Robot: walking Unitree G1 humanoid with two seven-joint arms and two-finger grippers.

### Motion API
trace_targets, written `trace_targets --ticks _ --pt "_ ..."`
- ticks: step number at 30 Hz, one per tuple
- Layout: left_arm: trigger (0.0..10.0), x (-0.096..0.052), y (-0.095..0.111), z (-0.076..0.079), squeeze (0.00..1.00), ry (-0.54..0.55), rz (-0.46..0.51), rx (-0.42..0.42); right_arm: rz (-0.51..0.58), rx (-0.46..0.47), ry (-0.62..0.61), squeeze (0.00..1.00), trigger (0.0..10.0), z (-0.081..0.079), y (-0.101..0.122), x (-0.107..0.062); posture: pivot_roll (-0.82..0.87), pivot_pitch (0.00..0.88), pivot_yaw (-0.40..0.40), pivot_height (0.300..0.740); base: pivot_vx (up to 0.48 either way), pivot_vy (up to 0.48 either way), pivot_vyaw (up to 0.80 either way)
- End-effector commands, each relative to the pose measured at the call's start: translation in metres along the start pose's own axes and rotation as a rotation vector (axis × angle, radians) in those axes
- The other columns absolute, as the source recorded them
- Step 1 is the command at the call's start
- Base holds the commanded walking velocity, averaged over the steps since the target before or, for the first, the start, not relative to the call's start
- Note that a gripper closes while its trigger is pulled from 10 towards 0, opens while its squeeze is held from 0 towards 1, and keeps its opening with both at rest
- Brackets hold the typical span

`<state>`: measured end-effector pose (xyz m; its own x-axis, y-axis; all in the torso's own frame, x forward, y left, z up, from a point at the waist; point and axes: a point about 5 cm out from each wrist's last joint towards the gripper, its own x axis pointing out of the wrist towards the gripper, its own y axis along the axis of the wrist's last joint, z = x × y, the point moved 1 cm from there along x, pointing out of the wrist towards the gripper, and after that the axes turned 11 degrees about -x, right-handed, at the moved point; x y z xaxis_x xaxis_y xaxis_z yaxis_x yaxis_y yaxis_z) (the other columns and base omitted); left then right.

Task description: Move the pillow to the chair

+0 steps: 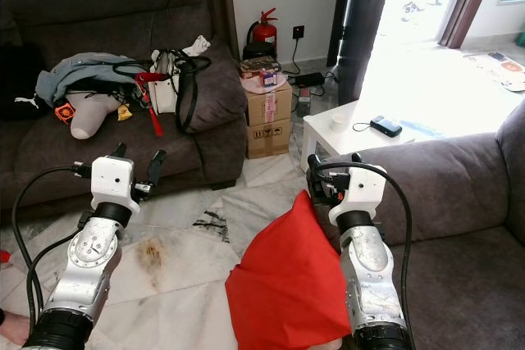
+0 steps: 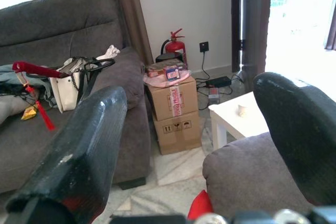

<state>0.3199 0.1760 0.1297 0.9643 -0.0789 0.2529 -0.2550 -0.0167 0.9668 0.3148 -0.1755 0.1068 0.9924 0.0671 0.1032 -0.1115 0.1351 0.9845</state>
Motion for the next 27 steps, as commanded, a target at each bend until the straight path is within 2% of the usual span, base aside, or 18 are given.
trace_targets --ticks 1,15,17,27 --pt "10.0 -0.0003 -0.0026 -0.0003 0.00 -0.002 -0.012 -0.001 0.007 -0.001 0.023 0.00 10.0 -0.0056 0.0034 0.0045 -0.05 0.000 0.056 0.736 0.000 0.000 0.00" --pt "10.0 -0.0002 -0.0030 -0.0001 0.00 0.000 -0.016 0.000 0.001 0.004 0.030 0.00 10.0 -0.0095 0.0011 0.0035 -0.04 0.000 0.052 0.656 0.000 0.000 0.00" --pt "10.0 -0.0003 -0.0033 0.0001 0.00 0.001 -0.018 -0.001 0.027 0.008 0.035 0.00 10.0 -0.0096 0.0036 0.0022 -0.04 0.000 0.050 0.656 0.000 0.000 0.00" --pt "10.0 -0.0009 -0.0035 0.0007 0.00 0.006 -0.017 -0.003 0.013 0.002 0.041 0.00 10.0 -0.0107 0.0026 0.0039 -0.04 0.000 0.045 0.656 0.000 0.000 0.00"
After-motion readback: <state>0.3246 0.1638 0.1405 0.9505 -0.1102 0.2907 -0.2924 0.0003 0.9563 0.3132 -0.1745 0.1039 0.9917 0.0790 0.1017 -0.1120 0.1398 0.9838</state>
